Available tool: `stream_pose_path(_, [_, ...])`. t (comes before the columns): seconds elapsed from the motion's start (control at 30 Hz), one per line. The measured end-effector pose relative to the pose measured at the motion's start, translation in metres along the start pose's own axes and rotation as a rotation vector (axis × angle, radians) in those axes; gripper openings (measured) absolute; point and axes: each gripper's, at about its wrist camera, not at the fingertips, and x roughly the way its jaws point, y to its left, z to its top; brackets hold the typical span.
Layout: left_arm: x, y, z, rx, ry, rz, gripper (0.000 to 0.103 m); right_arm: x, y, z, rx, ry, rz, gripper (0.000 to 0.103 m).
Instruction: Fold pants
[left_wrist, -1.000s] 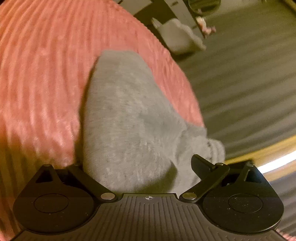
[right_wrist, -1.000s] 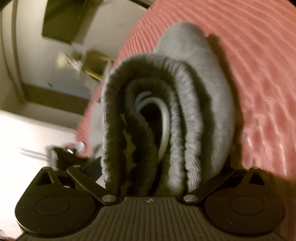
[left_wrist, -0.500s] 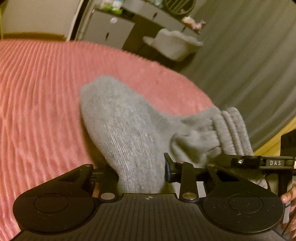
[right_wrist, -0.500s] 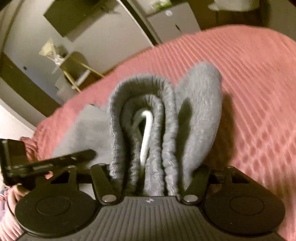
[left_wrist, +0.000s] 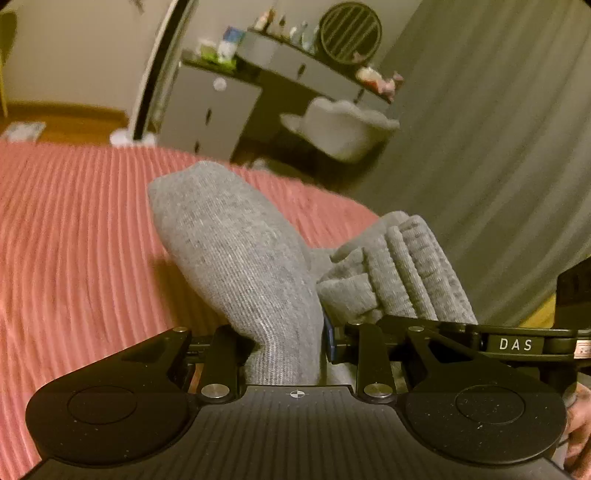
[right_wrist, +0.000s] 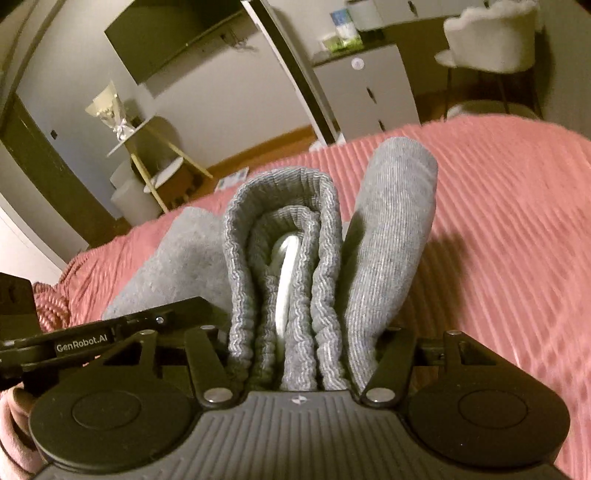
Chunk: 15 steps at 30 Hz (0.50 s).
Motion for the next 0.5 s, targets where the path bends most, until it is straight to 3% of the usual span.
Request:
stream_pose_path(0.23, [0.043,0.018,0.041,-0.022,-0.043,0.088,0.030,0.046,0.005,0.048,-0.043,-0.041,-0.051,0.059])
stream_pose_path(0.5, [0.072,0.056,0.032,-0.052,-0.007,0.206,0.042,0.088,-0.013,0.051,-0.111,-0.025,-0.171,0.065])
